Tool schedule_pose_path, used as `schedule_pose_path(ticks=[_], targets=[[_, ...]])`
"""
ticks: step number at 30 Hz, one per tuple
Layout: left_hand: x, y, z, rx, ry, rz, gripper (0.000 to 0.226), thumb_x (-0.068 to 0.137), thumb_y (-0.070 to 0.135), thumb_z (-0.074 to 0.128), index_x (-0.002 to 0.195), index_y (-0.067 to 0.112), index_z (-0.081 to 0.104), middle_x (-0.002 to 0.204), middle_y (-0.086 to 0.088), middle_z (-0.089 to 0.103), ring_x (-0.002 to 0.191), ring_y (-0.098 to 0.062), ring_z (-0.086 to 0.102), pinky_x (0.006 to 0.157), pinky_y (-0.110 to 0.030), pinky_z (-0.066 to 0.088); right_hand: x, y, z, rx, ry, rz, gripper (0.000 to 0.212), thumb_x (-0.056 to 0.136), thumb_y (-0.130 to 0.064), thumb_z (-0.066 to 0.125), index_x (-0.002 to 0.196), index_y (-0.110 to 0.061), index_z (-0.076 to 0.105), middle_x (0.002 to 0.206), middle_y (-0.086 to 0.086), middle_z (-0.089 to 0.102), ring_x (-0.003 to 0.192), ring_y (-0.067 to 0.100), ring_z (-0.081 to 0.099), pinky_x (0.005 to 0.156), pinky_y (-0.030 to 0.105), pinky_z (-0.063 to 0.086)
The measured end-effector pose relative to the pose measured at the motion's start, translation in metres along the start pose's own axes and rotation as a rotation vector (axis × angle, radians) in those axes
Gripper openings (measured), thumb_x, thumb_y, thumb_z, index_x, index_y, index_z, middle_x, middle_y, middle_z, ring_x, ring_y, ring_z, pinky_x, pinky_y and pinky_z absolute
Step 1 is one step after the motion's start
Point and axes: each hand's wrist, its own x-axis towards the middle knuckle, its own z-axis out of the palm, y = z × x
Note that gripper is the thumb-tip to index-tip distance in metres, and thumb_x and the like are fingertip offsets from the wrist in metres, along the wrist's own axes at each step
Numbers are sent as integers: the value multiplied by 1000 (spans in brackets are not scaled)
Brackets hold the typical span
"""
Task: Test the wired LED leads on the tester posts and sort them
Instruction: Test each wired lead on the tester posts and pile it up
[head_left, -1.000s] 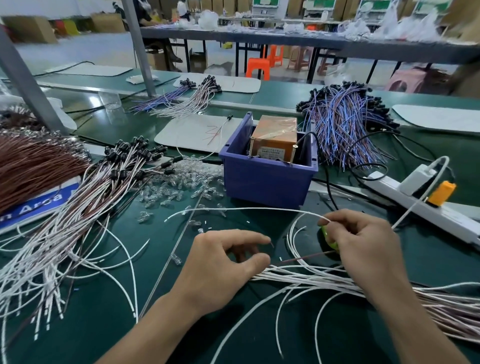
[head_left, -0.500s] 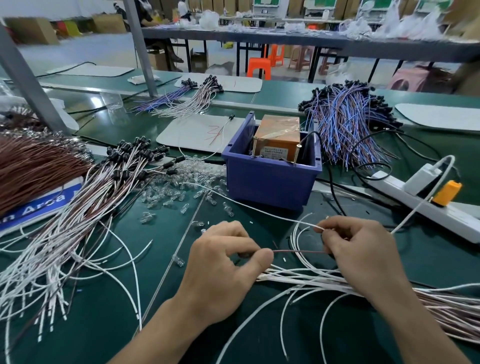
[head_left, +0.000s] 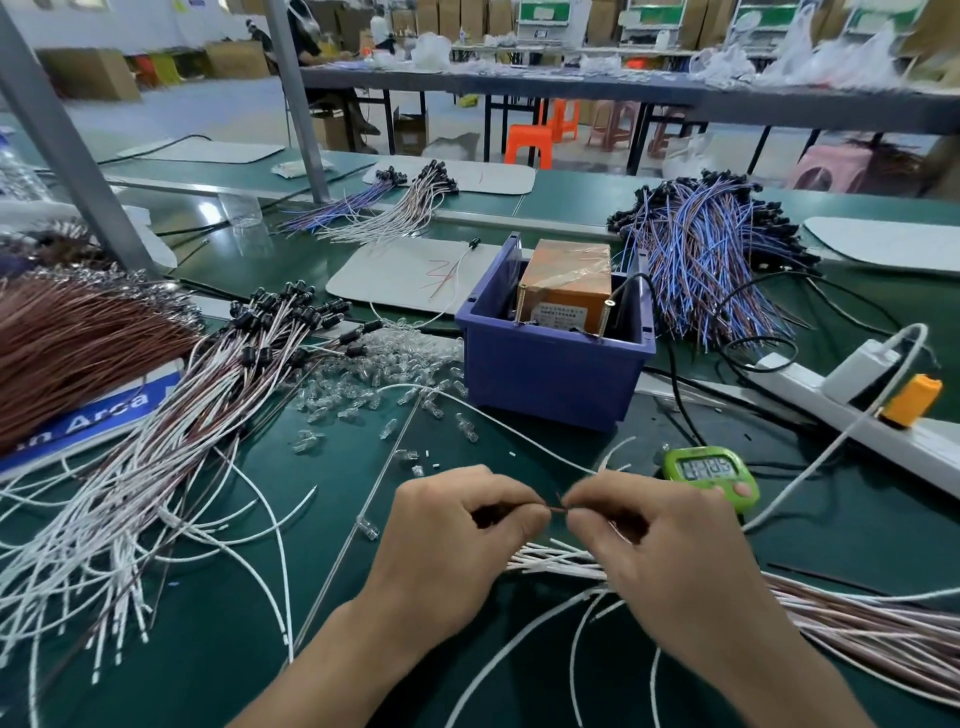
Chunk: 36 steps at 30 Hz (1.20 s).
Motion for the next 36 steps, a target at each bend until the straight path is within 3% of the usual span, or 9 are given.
schedule_pose_path(ticks=[4, 8, 10, 13, 15, 17, 20, 25, 36], targets=[[7, -1, -11, 29, 17, 37, 13, 77, 43, 74, 86, 34, 78, 74, 19, 68, 68, -8, 63, 63, -10, 42, 4, 4, -6, 65, -4, 36, 16, 85, -21, 76, 74, -32, 73, 56, -12, 63, 51, 7, 55, 48, 16, 40], [35, -15, -39, 23, 230, -101, 9, 75, 41, 80, 83, 39, 78, 77, 24, 72, 72, -2, 66, 63, -9, 46, 8, 9, -13, 160, -45, 91, 21, 86, -13, 74, 69, -25, 71, 45, -12, 47, 44, 4, 41, 46, 14, 30], [61, -36, -59, 240, 245, -255, 19, 78, 36, 84, 94, 42, 78, 89, 25, 74, 76, 1, 65, 71, -11, 50, 9, 12, -16, 207, -71, 126, 22, 86, -10, 72, 67, -20, 70, 45, -10, 44, 44, 5, 37, 46, 17, 28], [90, -66, -74, 649, 109, -463, 32, 87, 39, 78, 119, 38, 73, 124, 7, 70, 103, -17, 63, 92, -34, 54, 9, 15, -17, 239, -91, 160, 22, 87, -8, 70, 67, -16, 68, 46, -10, 39, 45, 5, 32, 46, 19, 26], [93, -78, -71, 709, 88, -511, 26, 89, 44, 76, 113, 37, 74, 121, 4, 69, 102, -20, 61, 92, -39, 53, 9, 16, -18, 249, -101, 164, 21, 87, -8, 69, 68, -15, 69, 46, -10, 39, 45, 5, 31, 46, 19, 25], [92, -84, -66, 701, 169, -480, 7, 87, 41, 78, 93, 36, 77, 105, 5, 74, 89, -18, 58, 89, -40, 55, 9, 16, -18, 249, -115, 158, 20, 88, -9, 69, 69, -15, 69, 46, -10, 38, 45, 5, 31, 46, 18, 25], [93, -88, -64, 684, 207, -462, 14, 83, 43, 82, 73, 41, 72, 98, 7, 74, 88, -18, 56, 90, -41, 53, 10, 18, -17, 244, -118, 156, 18, 89, -12, 70, 71, -16, 70, 46, -10, 39, 46, 4, 32, 47, 18, 25], [91, -86, -59, 635, 141, -371, 15, 79, 49, 83, 91, 40, 79, 125, 13, 68, 119, -18, 55, 105, -42, 42, 9, 19, -18, 240, -141, 148, 18, 90, -12, 69, 73, -15, 69, 48, -10, 40, 47, 4, 33, 48, 18, 26], [92, -85, -52, 639, 193, -293, 9, 87, 34, 81, 85, 26, 79, 105, 1, 75, 101, -21, 54, 96, -40, 36, 10, 18, -17, 230, -121, 160, 24, 90, -8, 70, 68, -18, 69, 47, -11, 41, 46, 4, 34, 47, 17, 28]])
